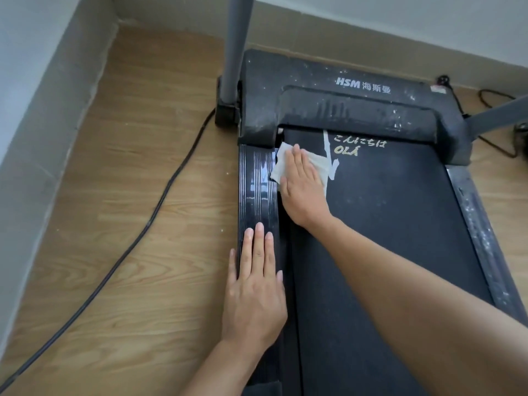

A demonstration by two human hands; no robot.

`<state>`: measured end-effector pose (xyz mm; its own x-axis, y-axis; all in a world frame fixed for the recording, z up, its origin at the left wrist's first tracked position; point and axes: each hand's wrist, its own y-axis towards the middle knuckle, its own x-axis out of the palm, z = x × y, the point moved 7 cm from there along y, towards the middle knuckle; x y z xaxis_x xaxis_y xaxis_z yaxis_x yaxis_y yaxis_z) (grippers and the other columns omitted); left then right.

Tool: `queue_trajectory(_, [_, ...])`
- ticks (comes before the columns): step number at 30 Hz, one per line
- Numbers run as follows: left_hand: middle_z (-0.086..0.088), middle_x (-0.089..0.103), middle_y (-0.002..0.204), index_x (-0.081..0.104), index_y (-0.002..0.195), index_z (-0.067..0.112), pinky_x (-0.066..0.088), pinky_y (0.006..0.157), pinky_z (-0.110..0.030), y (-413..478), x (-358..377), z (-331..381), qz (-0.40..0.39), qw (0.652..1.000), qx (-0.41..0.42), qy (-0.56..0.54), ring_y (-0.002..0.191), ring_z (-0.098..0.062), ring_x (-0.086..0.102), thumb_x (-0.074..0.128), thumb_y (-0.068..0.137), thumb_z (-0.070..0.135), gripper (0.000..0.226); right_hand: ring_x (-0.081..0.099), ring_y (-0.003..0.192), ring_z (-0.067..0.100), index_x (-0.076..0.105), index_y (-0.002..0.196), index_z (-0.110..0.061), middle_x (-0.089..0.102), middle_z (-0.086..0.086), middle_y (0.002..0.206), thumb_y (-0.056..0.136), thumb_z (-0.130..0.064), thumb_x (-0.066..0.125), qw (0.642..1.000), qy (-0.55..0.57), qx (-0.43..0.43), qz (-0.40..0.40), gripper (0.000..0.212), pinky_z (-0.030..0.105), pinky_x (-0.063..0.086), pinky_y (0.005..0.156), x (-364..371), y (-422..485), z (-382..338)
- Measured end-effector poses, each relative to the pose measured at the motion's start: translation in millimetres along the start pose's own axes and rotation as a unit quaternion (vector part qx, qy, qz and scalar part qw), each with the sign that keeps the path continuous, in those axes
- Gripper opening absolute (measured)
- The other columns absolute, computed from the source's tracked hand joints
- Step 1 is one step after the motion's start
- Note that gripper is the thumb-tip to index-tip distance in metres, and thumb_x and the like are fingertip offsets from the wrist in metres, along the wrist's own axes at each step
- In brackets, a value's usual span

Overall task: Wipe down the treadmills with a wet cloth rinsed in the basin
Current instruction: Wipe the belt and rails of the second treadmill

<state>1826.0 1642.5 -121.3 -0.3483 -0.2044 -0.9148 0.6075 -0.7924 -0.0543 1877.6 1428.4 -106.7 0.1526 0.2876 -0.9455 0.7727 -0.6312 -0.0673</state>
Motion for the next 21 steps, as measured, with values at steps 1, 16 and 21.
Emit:
queue_trajectory(1, [-0.010,-0.006,0.174,0.009,0.165,0.007,0.026,0.124,-0.054,-0.2,-0.2,-0.7,0.003,1.000,0.001,-0.001,0.161,-0.025,-0.005,0.034,0.106,0.032,0.068,-0.004,0.164,0.020,0.006,0.169,-0.010,0.000,0.008,0.177,0.112,-0.023,0.026,1.000,-0.019,0.002,0.002,0.062,0.036,-0.001,0.132,1.7,5.8,0.2])
queue_trajectory(16, [-0.010,-0.003,0.174,0.013,0.165,0.007,0.027,0.124,-0.052,0.5,-3.4,-0.6,0.011,1.000,0.008,-0.014,0.161,-0.024,-0.003,0.026,0.107,0.031,0.064,-0.008,0.162,0.010,0.001,0.169,-0.021,-0.009,-0.008,0.177,0.112,-0.040,0.017,0.986,-0.074,-0.104,-0.107,0.062,0.043,0.001,0.130,21.9,-181.5,3.3])
queue_trajectory(21, [-0.007,-0.003,0.174,0.013,0.165,0.009,0.027,0.125,-0.051,-0.9,0.1,-1.9,0.026,0.999,0.004,-0.018,0.161,-0.022,-0.003,0.030,0.106,0.028,0.064,-0.004,0.164,0.016,0.003,0.170,-0.018,-0.004,-0.003,0.177,0.107,-0.043,0.009,0.996,-0.062,-0.036,-0.057,0.068,0.048,0.002,0.132,11.6,-35.0,5.4])
